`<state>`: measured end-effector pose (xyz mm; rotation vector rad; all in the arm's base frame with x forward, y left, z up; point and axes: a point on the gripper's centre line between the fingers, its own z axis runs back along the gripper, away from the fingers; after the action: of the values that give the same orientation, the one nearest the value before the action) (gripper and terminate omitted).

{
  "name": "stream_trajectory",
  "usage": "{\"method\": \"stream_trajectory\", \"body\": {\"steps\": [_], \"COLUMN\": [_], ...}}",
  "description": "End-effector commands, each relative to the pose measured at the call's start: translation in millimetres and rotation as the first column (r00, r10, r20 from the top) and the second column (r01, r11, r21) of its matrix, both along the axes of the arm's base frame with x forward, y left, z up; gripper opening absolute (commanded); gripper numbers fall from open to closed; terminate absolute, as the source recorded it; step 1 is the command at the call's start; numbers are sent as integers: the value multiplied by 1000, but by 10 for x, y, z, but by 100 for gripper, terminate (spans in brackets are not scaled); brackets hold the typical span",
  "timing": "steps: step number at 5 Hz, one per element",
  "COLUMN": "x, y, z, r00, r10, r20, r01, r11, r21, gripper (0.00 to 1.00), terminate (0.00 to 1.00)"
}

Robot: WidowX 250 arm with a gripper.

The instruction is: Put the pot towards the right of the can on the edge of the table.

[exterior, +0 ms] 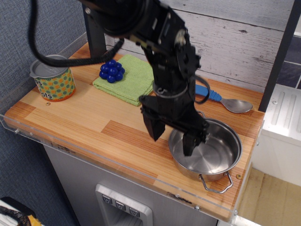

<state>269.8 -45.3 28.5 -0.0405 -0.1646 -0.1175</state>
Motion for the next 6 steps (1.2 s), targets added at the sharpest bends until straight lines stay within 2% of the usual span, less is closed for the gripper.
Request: {"method": "stream_trajectory", "body": {"steps": [1, 2, 4, 6], "x": [113, 109, 77, -5], "y": [-34, -42, -7, 142], "z": [-21, -23, 73, 293], "r00": [1000, 1000, 1000, 998], "r10": [2, 7, 2, 62], "r20": [-3, -3, -11, -13], "r01": [-2, -7, -3, -63], "r11": [1000, 1000, 996, 961], "r21": [17, 14, -84, -270], "gripper": [0, 0, 0, 0], "terminate": [0, 0, 0, 0]}}
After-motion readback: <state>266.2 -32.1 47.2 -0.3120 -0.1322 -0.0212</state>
